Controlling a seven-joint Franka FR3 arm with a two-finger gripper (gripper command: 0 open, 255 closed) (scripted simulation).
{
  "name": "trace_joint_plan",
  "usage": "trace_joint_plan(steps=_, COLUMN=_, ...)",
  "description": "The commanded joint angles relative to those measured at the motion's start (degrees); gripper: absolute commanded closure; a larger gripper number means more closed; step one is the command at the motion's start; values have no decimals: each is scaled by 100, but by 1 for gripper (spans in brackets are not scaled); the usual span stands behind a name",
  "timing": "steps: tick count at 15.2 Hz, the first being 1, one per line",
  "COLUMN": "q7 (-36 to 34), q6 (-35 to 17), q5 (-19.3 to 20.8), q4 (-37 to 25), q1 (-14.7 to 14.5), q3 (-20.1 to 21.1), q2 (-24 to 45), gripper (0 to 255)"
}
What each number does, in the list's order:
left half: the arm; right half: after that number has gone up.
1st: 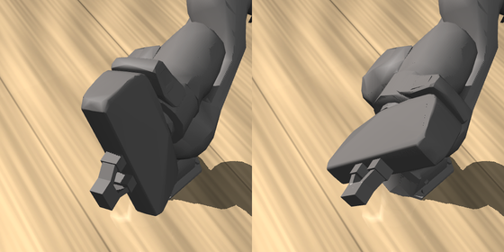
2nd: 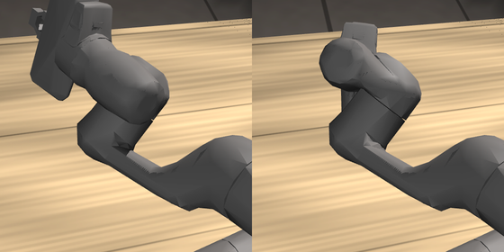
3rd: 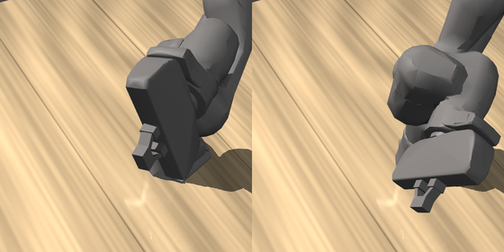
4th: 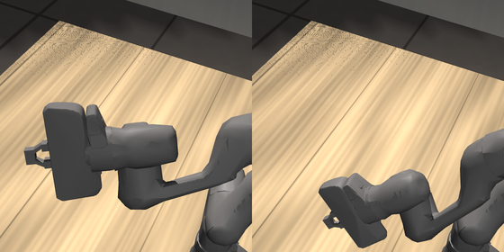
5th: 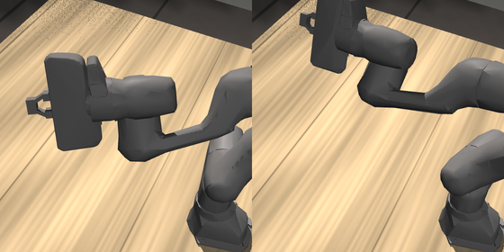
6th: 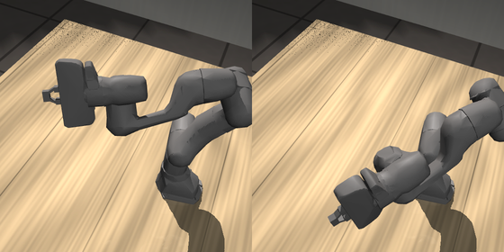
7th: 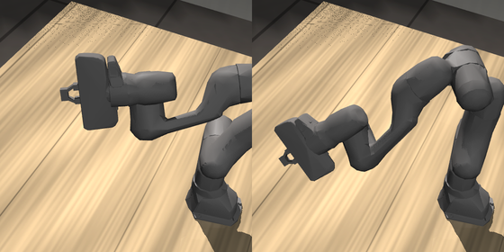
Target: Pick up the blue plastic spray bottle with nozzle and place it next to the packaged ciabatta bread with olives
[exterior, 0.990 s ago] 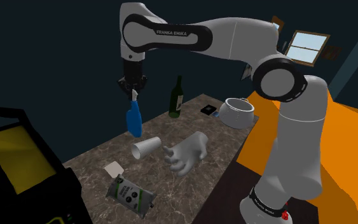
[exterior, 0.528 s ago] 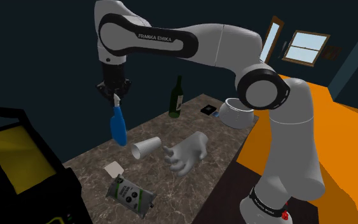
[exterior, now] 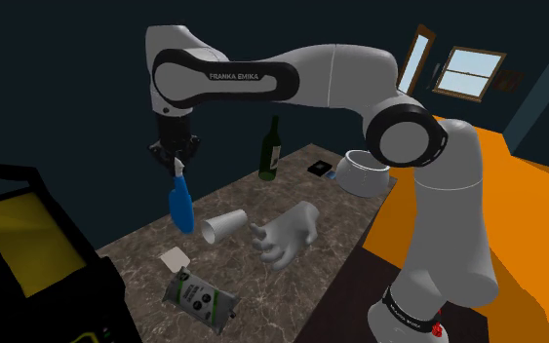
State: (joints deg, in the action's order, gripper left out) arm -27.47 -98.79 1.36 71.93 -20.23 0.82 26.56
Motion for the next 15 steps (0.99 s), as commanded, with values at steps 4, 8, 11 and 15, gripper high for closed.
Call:
trace_joint_plan(steps=4, q7=-9, q6=-406, q5=2, q4=412, q1=0, q3=1, q2=-10, gripper=255)
trace_joint_plan(steps=8, q7=-15, q6=-706, q5=3, q4=696, q1=2, q3=0, q2=5, gripper=255)
trace_joint_plan(steps=11, q7=-19, q6=-922, q5=5, q4=886, q1=2, q3=0, q2=32, gripper=255)
trace_joint_plan(steps=15, q7=-19, q6=-954, q5=5, q4=912, q1=2, q3=-1, q2=37, gripper=255)
